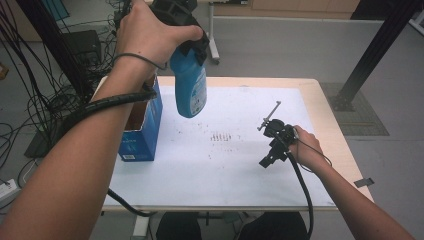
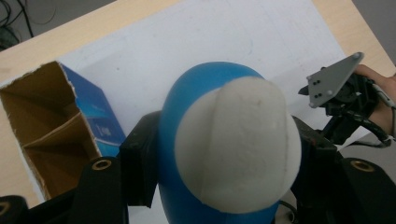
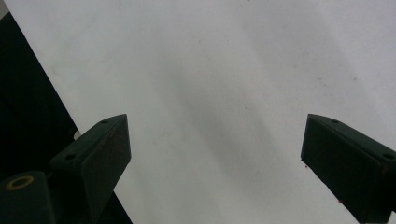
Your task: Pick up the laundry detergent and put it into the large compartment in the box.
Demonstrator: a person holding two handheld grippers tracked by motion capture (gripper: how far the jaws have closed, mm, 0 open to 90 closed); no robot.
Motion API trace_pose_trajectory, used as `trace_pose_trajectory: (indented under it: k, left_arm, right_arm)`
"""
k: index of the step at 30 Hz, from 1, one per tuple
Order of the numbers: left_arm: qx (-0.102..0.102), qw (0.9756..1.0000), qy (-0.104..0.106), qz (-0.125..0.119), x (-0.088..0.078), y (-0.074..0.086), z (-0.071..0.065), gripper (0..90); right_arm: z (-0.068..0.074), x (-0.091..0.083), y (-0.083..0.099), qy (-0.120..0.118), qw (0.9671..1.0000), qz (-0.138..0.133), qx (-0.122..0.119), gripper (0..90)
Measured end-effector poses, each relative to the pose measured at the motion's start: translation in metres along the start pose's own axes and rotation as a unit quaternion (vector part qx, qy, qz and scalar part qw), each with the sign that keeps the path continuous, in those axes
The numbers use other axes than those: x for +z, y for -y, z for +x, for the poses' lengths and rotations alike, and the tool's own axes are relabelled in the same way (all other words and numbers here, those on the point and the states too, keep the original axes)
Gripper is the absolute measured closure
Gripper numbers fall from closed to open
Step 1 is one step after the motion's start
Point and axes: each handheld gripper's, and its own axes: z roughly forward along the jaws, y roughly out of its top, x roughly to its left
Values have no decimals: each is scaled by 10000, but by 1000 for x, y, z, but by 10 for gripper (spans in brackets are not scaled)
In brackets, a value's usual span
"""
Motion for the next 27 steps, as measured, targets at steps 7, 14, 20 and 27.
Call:
trace_pose_trajectory:
  k: [7,14,20,27]
  left_arm:
    - [-392,9990,-235,3,-2,3,27,380]
    - [-789,9951,-601,-41,-4,10,55,380]
    - [-1160,9896,-850,-29,-6,15,80,380]
    - [-1516,9834,-992,56,-7,26,110,379]
  right_arm:
    - [1,0,0,-7,10000,-37,-11,83]
    - [2,0,1,-19,10000,-53,-32,82]
    - [2,0,2,-34,10000,-88,-25,82]
    - [2,-2,3,-21,9999,-115,16,83]
